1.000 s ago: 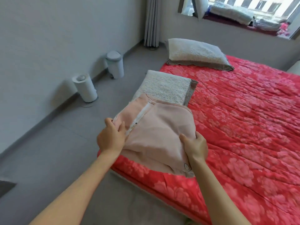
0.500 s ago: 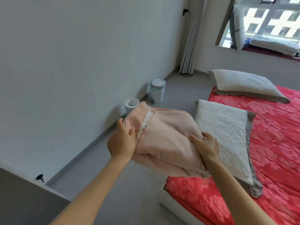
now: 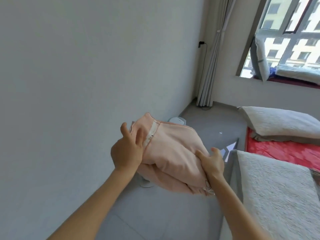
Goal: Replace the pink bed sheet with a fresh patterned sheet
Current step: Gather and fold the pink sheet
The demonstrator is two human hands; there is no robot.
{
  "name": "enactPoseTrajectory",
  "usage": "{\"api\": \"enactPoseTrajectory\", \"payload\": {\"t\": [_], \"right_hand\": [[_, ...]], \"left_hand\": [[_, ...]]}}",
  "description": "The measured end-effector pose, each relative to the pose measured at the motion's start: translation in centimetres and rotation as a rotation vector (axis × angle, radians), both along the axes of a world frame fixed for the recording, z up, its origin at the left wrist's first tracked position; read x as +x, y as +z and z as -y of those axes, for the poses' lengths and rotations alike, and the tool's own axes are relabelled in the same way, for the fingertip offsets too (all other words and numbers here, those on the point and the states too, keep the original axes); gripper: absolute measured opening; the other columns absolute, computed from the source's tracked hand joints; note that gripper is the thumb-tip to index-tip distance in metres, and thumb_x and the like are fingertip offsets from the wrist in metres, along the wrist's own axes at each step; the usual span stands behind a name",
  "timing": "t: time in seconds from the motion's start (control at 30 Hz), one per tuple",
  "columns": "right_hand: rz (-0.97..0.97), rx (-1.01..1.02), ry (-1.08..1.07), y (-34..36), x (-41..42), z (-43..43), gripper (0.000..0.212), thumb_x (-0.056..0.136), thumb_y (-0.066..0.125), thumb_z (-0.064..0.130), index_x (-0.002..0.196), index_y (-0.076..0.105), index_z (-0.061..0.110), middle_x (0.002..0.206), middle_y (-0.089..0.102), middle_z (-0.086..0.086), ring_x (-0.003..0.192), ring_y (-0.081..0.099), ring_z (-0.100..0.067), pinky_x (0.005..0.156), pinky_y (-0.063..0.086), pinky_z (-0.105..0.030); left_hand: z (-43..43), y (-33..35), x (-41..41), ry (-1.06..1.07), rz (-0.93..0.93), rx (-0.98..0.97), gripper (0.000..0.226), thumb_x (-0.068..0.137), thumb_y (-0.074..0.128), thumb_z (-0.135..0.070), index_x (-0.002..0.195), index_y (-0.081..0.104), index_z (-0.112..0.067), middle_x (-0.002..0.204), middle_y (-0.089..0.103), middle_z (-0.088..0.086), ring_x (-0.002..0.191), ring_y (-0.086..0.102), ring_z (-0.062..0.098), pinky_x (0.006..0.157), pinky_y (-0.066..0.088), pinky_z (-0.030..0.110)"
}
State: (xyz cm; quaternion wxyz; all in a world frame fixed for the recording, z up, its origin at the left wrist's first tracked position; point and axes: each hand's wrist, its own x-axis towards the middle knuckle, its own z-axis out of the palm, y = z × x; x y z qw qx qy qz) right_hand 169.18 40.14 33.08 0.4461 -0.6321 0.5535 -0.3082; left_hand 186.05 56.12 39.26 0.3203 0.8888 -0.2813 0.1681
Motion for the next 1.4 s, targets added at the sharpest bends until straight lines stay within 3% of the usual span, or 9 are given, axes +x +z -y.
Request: {"api": "enactPoseTrajectory", "payload": {"t": [0.2,0.4,0.5,0.6,0.7,0.93,1.27,1.4], "right_hand": [[-0.037,0.008,-0.157,0.4,6.1,11.8,0.07,0.083,0.064,0.036,0.141,0.036,0.009,0.137,0.05,-0.013,0.125,0.047,-0.034,0.099,0.037,-0.04],[-0.159,-0.061,-0.27,-0.2,9.5,28.9,0.061,0.084,0.063,0.035,0.134,0.043,0.008,0.129,0.056,-0.013,0.118,0.052,-0.034,0.093,0.04,-0.04],[-0.196,-0.088,-0.339,0.9,10.7,38.0,0.053,0.085,0.063,0.031,0.13,0.046,0.009,0.124,0.059,-0.013,0.114,0.054,-0.034,0.086,0.04,-0.037],[-0.246,-0.102,-0.463,1.7,8.8,46.5,0.048,0.084,0.063,0.033,0.123,0.049,0.01,0.113,0.064,-0.016,0.105,0.058,-0.036,0.081,0.042,-0.038],[-0.267,-0.083,-0.614,1.8,5.4,54.1,0.051,0.084,0.065,0.032,0.125,0.048,0.007,0.116,0.062,-0.018,0.107,0.057,-0.038,0.084,0.043,-0.039],[-0.318,-0.187,-0.736,2.8,-0.8,75.9,0.059,0.083,0.065,0.034,0.133,0.042,0.012,0.117,0.062,-0.017,0.109,0.056,-0.038,0.089,0.043,-0.042],[-0.255,-0.226,-0.693,7.0,1.8,107.6,0.055,0.084,0.065,0.028,0.133,0.043,0.014,0.12,0.061,-0.009,0.112,0.055,-0.031,0.083,0.04,-0.033],[-0.22,-0.213,-0.742,5.7,4.2,119.4,0.054,0.084,0.064,0.03,0.132,0.043,0.015,0.118,0.062,-0.008,0.111,0.056,-0.029,0.088,0.043,-0.037]], "left_hand": [[15.2,0.7,7.9,-0.163,-0.047,0.023,0.053,0.098,0.028,-0.047,0.137,0.032,-0.011,0.09,0.069,0.016,0.082,0.065,0.036,0.062,0.039,0.03],[34.5,-1.9,13.9,-0.375,-0.383,0.126,0.055,0.092,0.051,-0.033,0.137,0.029,-0.012,0.116,0.062,0.015,0.105,0.059,0.036,0.078,0.043,0.035],[46.1,-2.4,16.5,-0.491,-0.462,0.169,0.059,0.09,0.054,-0.028,0.139,0.027,-0.01,0.127,0.056,0.013,0.113,0.054,0.034,0.084,0.041,0.033],[57.5,-2.0,15.4,-0.632,-0.486,0.2,0.057,0.091,0.054,-0.027,0.139,0.028,-0.012,0.129,0.055,0.011,0.114,0.053,0.033,0.08,0.036,0.031],[68.2,-2.3,12.5,-0.778,-0.541,0.201,0.054,0.09,0.055,-0.027,0.137,0.03,-0.014,0.126,0.056,0.009,0.113,0.053,0.032,0.077,0.035,0.029],[91.2,-4.0,6.7,-0.855,-0.667,0.145,0.049,0.09,0.056,-0.029,0.133,0.033,-0.017,0.12,0.059,0.007,0.108,0.056,0.03,0.074,0.038,0.03],[122.6,-0.3,9.4,-0.858,-0.62,0.105,0.053,0.091,0.056,-0.029,0.136,0.031,-0.016,0.122,0.059,0.008,0.108,0.056,0.031,0.076,0.038,0.032],[135.9,-0.2,12.3,-0.951,-0.551,0.111,0.055,0.091,0.056,-0.028,0.138,0.03,-0.017,0.128,0.056,0.004,0.112,0.055,0.03,0.077,0.036,0.031]]}}
